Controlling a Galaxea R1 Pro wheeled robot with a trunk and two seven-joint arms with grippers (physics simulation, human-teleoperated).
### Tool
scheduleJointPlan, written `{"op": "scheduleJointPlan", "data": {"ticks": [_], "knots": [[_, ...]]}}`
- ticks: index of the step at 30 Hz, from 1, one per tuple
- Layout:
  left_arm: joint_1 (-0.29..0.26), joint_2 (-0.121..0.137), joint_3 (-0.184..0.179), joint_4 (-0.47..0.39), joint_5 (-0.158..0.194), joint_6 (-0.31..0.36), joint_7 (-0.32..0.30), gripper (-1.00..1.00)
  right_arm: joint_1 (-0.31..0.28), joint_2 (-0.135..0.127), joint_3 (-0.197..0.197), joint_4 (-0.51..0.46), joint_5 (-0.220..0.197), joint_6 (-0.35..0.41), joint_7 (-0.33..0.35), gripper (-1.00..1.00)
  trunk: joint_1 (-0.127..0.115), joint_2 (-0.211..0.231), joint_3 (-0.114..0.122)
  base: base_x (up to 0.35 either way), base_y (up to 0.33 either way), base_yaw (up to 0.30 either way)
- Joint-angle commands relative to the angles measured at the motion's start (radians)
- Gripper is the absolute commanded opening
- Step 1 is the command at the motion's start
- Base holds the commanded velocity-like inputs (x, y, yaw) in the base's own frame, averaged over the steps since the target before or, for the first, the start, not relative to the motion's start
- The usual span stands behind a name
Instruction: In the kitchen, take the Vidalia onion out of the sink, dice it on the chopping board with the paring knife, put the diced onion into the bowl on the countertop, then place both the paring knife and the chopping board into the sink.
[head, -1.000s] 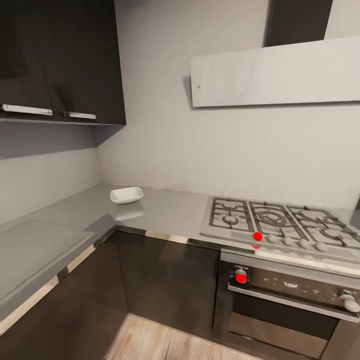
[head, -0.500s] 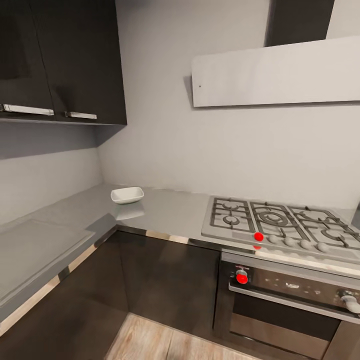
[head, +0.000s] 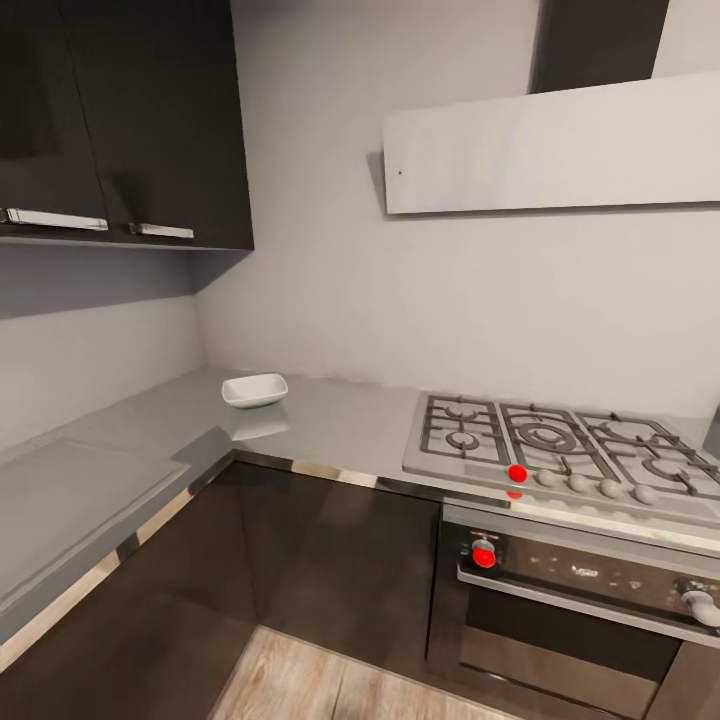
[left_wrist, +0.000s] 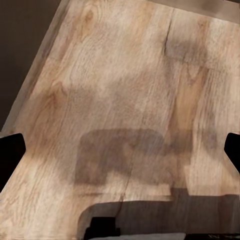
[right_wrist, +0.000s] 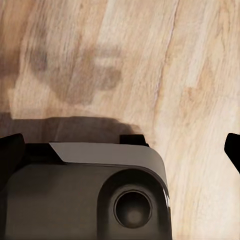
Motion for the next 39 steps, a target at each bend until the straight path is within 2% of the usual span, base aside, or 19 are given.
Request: {"op": "scheduleJointPlan", "data": {"ticks": [1,4,6,11,21,28,34,38,39], "knots": [[0.000,0.000,0.000,0.025,0.001,0.009,0.001,1.00,0.000,0.000,0.000,0.001,0.000,0.001,-0.004,1.00,0.000,-0.001,-0.001,0.000,0.000,0.000],[0.000,0.001,0.002,0.097,0.001,0.032,0.002,1.00,0.000,0.000,0.000,-0.001,0.000,0.017,-0.003,1.00,0.000,-0.001,-0.001,0.000,0.000,0.000],[0.000,0.003,0.000,0.189,0.000,0.059,0.004,1.00,0.000,-0.001,0.000,-0.006,0.001,0.047,-0.001,1.00,0.000,-0.001,-0.001,0.000,0.000,0.000],[0.000,0.004,-0.001,0.298,0.001,0.066,0.005,1.00,0.000,-0.001,0.000,-0.011,0.000,0.089,0.002,1.00,0.000,-0.001,-0.001,0.000,0.000,0.000],[0.000,0.004,-0.001,0.321,0.005,0.062,-0.002,1.00,-0.001,-0.003,-0.003,-0.013,-0.003,0.094,-0.004,1.00,0.000,-0.001,-0.001,0.000,0.000,0.026],[0.000,-0.011,-0.001,0.322,0.004,0.061,-0.005,1.00,0.000,-0.001,-0.003,-0.013,-0.003,0.095,-0.005,1.00,0.000,-0.001,-0.001,0.000,0.000,0.243],[0.000,-0.014,-0.001,0.321,0.003,0.061,-0.005,1.00,0.000,-0.001,-0.003,-0.013,-0.003,0.095,-0.005,1.00,0.000,-0.001,-0.001,0.000,0.000,0.194],[0.000,-0.016,0.003,0.301,0.003,0.067,0.004,1.00,0.000,-0.003,-0.003,-0.013,-0.003,0.095,-0.005,1.00,0.000,-0.001,-0.001,0.000,0.000,0.026],[0.000,-0.017,0.004,0.265,0.003,0.075,0.006,1.00,0.000,-0.003,-0.003,-0.013,-0.003,0.095,-0.005,1.00,0.000,-0.001,-0.001,0.000,0.000,0.008]]}}
